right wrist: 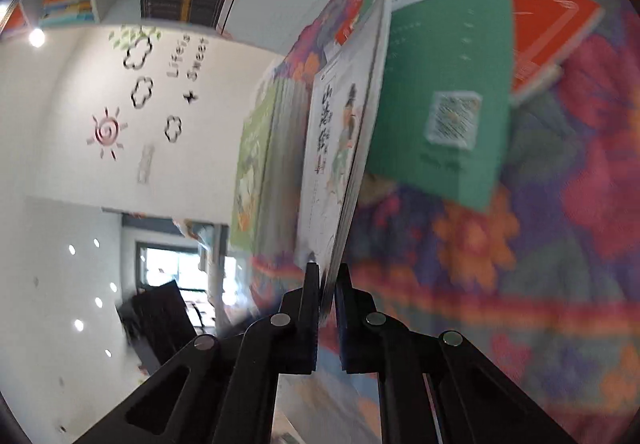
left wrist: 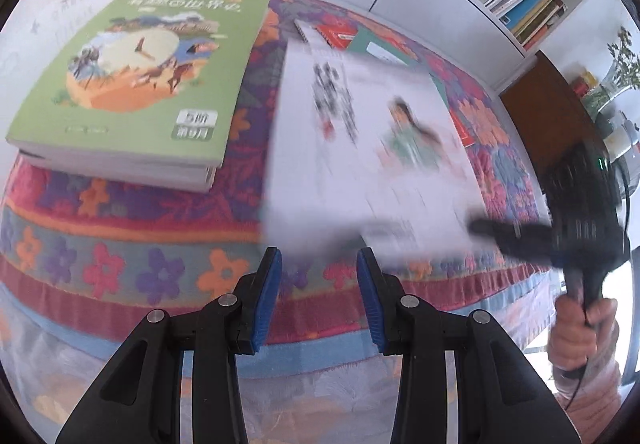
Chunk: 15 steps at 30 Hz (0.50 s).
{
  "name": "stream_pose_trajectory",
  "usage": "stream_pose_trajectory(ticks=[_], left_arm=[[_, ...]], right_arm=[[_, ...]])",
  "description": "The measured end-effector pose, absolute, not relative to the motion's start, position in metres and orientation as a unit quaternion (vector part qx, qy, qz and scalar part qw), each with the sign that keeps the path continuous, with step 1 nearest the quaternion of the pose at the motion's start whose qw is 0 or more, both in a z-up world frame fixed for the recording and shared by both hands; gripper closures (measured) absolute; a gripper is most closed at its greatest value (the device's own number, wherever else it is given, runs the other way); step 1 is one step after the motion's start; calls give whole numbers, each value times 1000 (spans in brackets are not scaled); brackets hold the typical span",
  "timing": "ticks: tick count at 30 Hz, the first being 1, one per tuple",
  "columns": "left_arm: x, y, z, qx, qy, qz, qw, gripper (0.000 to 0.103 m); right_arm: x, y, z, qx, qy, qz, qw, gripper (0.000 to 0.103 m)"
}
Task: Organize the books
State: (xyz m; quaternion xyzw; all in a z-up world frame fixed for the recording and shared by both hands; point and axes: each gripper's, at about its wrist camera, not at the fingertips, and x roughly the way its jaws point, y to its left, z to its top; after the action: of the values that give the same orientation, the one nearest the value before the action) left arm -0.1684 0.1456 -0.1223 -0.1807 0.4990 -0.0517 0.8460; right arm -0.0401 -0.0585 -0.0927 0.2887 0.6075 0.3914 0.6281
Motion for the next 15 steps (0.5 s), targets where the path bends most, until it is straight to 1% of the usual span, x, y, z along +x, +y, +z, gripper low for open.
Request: stream_pose_trajectory(ticks=[3,4,6,8,9,11,13,15], left_arm=[[-154,133,-128,-153,509,-42,846,67],[-150,129,-130,-151,514,-44,843,67],[-142,120,-138,-143,521,-53,840,67],[-139,116,-138,-139,514,-56,844,67],[-137,115,-138,-137,514,-57,845,67],[-134,116,-138,-146,516,-61,842,68],[-133,120,-141,-163,515,-75,838,69],[-129,125,-144,-177,512,-91,836,70]], right_arm=[[-61,-86,-94,244,637,370,631,93],[-68,-94,-94,215,647,359,637,90],[-77,-101,-91,153,658,344,652,88],[-77,-100,-80,98,646,343,675,85],[-75,-98,-73,78,636,348,684,82],[-66,-95,-68,62,631,366,681,49],[-51,-94,-70,59,623,368,687,48],[-36,-88,-79,54,633,374,675,48]])
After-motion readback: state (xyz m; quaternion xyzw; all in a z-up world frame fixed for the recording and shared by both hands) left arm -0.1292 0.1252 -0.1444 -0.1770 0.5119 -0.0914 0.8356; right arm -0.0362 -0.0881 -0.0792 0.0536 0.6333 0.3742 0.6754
